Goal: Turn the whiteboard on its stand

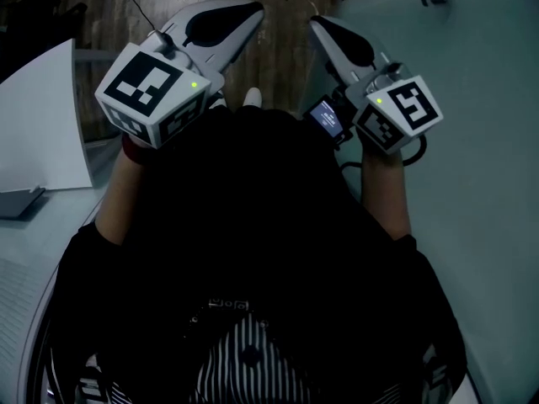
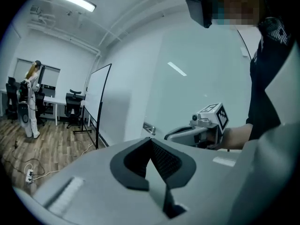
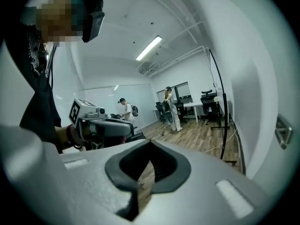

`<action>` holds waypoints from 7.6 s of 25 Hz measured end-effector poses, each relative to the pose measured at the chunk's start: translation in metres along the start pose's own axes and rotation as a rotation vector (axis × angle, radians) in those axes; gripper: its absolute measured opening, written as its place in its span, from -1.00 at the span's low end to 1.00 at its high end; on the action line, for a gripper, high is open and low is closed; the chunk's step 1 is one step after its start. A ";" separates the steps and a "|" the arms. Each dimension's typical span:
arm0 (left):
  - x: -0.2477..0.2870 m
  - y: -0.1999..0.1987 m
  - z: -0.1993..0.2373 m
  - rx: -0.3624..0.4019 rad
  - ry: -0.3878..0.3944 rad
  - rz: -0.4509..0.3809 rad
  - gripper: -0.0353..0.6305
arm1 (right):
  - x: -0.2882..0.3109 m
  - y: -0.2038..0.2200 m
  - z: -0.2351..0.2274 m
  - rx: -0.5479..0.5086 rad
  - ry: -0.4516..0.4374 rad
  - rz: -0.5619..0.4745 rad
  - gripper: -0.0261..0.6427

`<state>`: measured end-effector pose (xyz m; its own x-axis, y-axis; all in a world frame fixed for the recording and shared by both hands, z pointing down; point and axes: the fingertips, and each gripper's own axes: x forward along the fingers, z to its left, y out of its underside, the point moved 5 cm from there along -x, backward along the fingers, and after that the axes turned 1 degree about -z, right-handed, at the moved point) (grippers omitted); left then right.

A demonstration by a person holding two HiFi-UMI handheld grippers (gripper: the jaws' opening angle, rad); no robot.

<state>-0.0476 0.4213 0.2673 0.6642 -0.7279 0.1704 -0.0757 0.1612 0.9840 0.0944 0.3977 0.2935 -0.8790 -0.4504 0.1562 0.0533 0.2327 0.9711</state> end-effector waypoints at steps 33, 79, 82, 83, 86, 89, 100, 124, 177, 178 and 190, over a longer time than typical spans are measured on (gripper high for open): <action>-0.021 0.034 -0.024 -0.157 -0.001 0.041 -0.88 | 0.004 0.007 -0.002 0.013 -0.068 -0.025 -0.92; 0.287 -0.033 0.349 -0.149 0.124 0.157 -0.88 | 0.236 -0.093 -0.359 0.177 0.164 0.034 -0.92; 0.285 -0.025 0.350 -0.152 0.123 0.172 -0.88 | 0.242 -0.090 -0.365 0.200 0.152 0.040 -0.92; 0.284 -0.024 0.350 -0.149 0.123 0.176 -0.88 | 0.244 -0.089 -0.367 0.209 0.151 0.047 -0.92; 0.283 -0.025 0.351 -0.141 0.109 0.178 -0.88 | 0.246 -0.086 -0.373 0.240 0.153 0.057 -0.92; 0.283 -0.027 0.352 -0.130 0.094 0.165 -0.88 | 0.249 -0.086 -0.377 0.238 0.139 0.049 -0.92; 0.284 -0.017 0.356 -0.099 0.078 0.150 -0.88 | 0.266 -0.083 -0.381 0.201 0.097 0.011 -0.92; 0.292 -0.022 0.341 -0.173 0.229 0.117 -0.88 | 0.247 -0.087 -0.374 0.210 0.184 0.058 -0.92; 0.473 -0.080 0.479 -0.092 0.386 0.062 -0.88 | 0.288 -0.156 -0.539 0.184 0.467 -0.005 -0.92; 0.479 -0.082 0.488 -0.091 0.399 0.066 -0.88 | 0.293 -0.160 -0.545 0.188 0.480 -0.005 -0.92; 0.534 -0.079 0.551 -0.043 0.518 0.067 -0.88 | 0.323 -0.192 -0.595 0.161 0.639 -0.044 -0.92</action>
<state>-0.0972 -0.3474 0.3089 0.9405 -0.2918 0.1738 -0.1069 0.2315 0.9669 0.0816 -0.3051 0.2645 -0.4215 -0.8742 0.2412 -0.0916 0.3056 0.9477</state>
